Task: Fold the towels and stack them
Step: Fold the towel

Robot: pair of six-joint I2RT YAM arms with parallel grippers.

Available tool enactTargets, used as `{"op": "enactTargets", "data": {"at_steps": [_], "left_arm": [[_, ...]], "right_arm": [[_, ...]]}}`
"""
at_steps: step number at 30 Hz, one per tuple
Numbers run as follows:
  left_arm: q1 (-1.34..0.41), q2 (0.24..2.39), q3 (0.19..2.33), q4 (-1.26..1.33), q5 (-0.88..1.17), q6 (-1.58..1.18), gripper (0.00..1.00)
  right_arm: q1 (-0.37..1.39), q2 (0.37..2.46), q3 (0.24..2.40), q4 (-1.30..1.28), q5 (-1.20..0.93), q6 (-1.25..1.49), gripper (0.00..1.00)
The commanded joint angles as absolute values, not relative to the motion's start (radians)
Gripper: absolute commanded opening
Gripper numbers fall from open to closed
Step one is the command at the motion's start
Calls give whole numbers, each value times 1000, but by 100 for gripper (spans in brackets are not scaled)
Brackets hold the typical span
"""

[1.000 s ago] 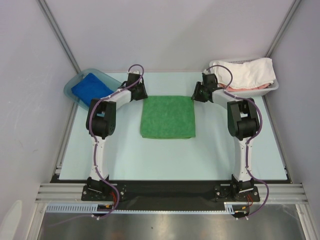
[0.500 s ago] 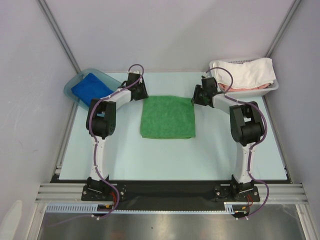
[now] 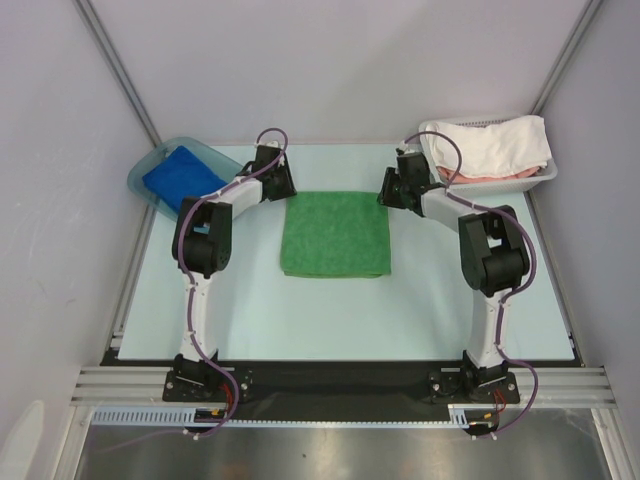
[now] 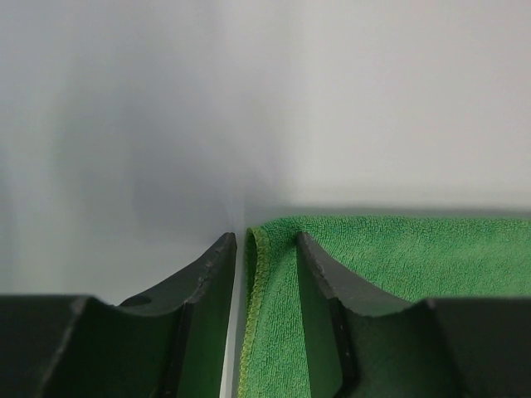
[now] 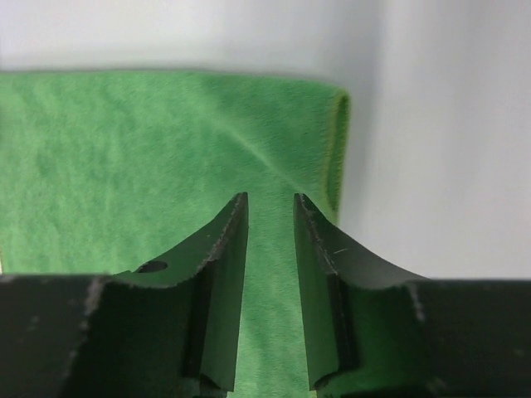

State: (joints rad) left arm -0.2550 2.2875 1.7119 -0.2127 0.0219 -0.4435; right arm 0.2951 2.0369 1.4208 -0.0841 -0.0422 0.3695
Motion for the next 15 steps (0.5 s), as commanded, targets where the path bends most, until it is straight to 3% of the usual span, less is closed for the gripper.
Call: {"op": "enactTargets", "data": {"at_steps": [1,15], "left_arm": [[-250,2307,1746,-255,11,-442,41],[-250,2315,1753,-264,15,-442,36]], "right_arm": [[316,2019,1439,-60,-66,362,33],[279,2223,1649,-140,-77,347,29]]}}
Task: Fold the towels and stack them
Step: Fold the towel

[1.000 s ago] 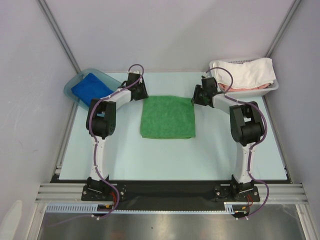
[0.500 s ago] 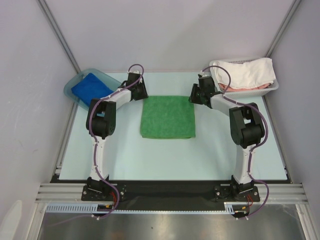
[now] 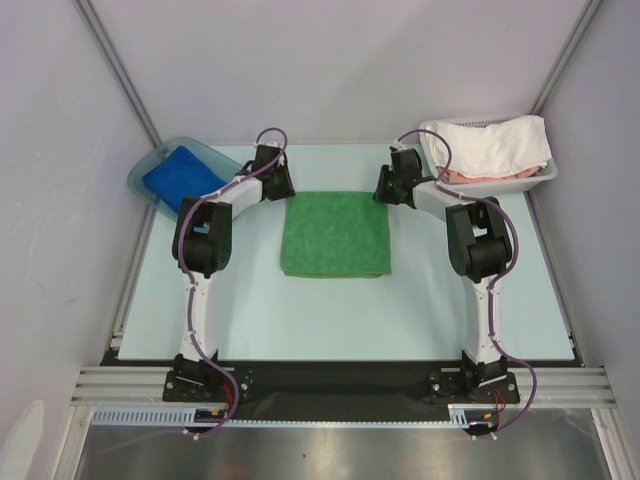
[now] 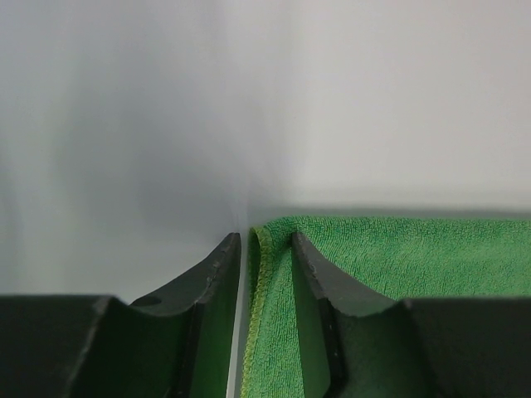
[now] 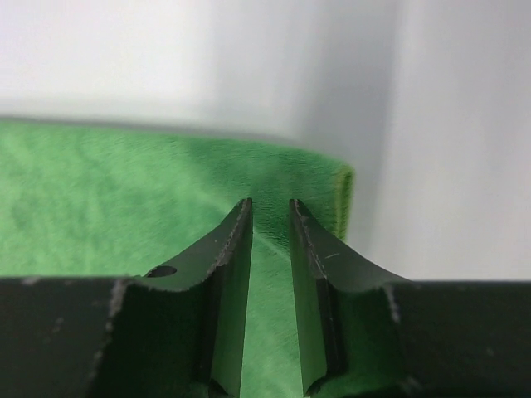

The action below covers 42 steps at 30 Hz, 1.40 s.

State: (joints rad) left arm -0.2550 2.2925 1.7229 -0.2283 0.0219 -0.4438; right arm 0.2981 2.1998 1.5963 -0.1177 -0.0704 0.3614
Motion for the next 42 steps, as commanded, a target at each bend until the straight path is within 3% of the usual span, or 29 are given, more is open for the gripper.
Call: {"op": "enactTargets", "data": {"at_steps": [1,8,14,42], "left_arm": [[-250,2316,1758,-267,14,-442,36],[-250,2322,1767,-276,15,-431,37],[-250,2313,1764,-282,9,-423,43],[-250,2296,1781,-364,-18,-402,43]], "right_arm": [[270,2227,1661,-143,-74,345,29],[238,2261,1713,-147,-61,333,29],[236,2230,1707,-141,-31,322,34],[244,2270,1706,-183,-54,291,36]]}}
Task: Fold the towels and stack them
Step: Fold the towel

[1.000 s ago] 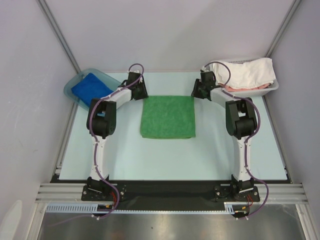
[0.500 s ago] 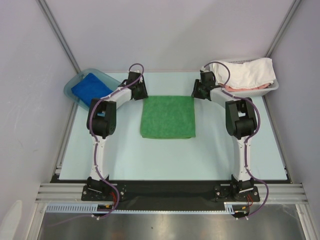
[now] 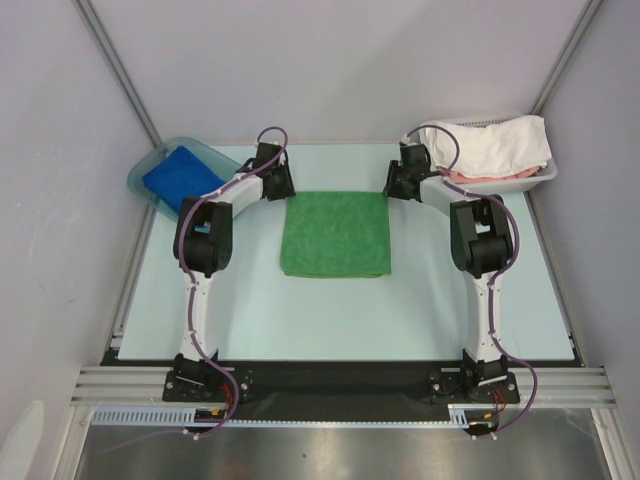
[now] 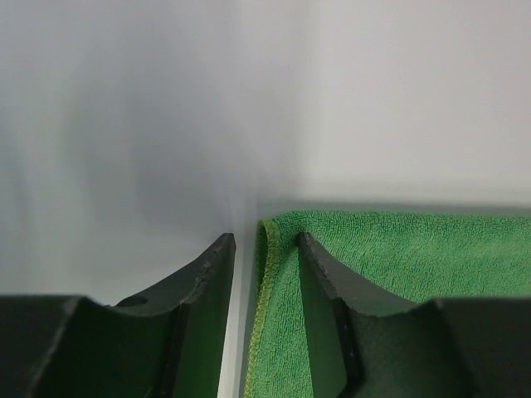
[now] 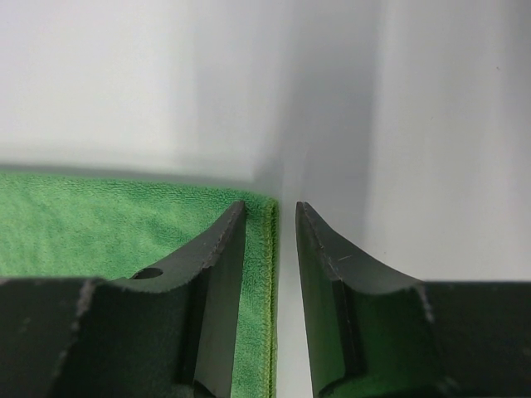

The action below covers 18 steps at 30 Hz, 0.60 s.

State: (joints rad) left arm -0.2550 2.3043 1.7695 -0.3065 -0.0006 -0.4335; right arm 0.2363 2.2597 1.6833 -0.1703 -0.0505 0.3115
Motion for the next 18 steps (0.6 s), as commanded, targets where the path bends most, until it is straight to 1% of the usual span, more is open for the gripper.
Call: {"op": "enactTargets", "data": {"at_steps": [1,11,18], "left_arm": [[-250,2299,1782,-361,-9,-399,42],[-250,2339,1810,-374,43,-387,40],[-252,2368,1835,-388,60,-387,36]], "right_arm": [[244,2270,1704,-181,-55,291,36],[252,2278,1683,-170,-57,287,36],[259,2295,1709,-192,-34,276,36]]}}
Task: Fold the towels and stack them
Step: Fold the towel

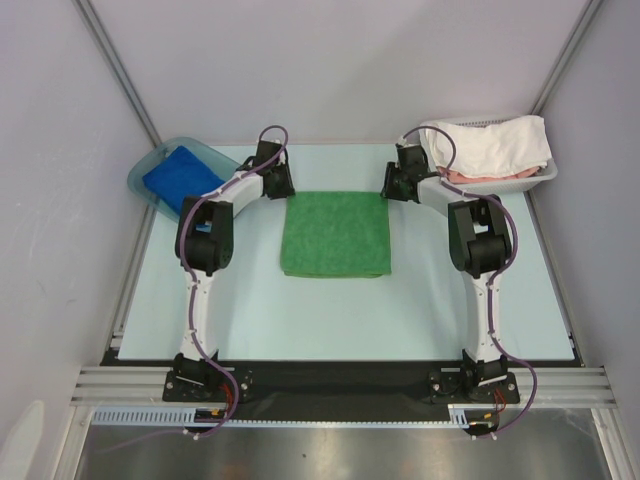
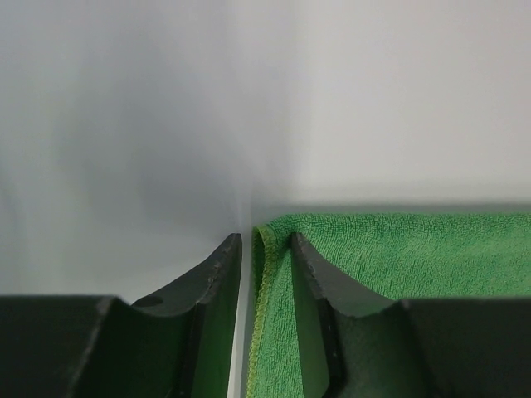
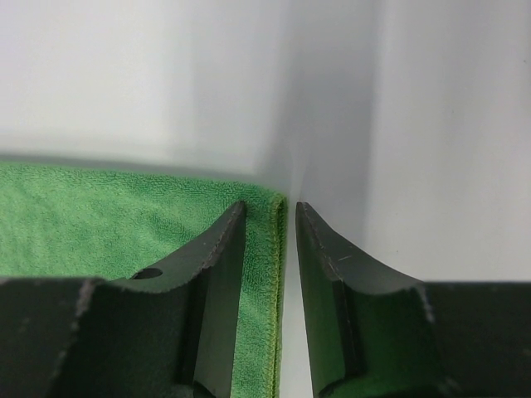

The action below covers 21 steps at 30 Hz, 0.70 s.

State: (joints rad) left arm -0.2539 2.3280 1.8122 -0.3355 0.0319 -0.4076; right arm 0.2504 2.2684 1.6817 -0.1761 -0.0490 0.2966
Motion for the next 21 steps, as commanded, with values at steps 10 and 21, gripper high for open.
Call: {"op": "enactTargets", "data": {"at_steps": [10,21], "left_arm": [[-258,2385,1836,-388,69,-391,27],[-258,2338,1792,-287,90,-413,6]], "right_arm": [[272,2309,1724,-209,-18,268,36],[265,2301,1746,-204,-17,261,19]]}}
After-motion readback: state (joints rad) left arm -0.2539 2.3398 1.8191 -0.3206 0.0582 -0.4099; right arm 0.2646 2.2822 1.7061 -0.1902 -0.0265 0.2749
